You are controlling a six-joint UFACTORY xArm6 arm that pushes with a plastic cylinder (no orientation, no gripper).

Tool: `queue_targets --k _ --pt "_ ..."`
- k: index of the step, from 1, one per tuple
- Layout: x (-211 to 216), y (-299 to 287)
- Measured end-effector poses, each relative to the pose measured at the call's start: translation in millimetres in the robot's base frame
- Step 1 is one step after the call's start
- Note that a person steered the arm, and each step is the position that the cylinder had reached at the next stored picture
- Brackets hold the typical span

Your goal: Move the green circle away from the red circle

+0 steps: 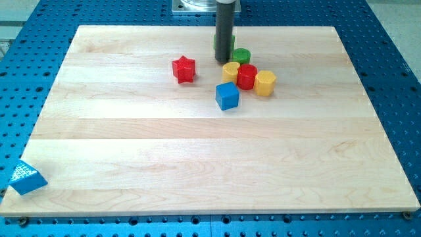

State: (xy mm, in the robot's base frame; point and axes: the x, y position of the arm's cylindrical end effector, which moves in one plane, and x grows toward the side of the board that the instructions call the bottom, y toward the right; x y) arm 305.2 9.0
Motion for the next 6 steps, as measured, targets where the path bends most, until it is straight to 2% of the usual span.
queue_targets --k 1,2,3,4,5,6 --pt "0 -11" --pt "-20 24" --pt "-26 31" --pt "-9 96" --pt "28 110" --pt "23 66"
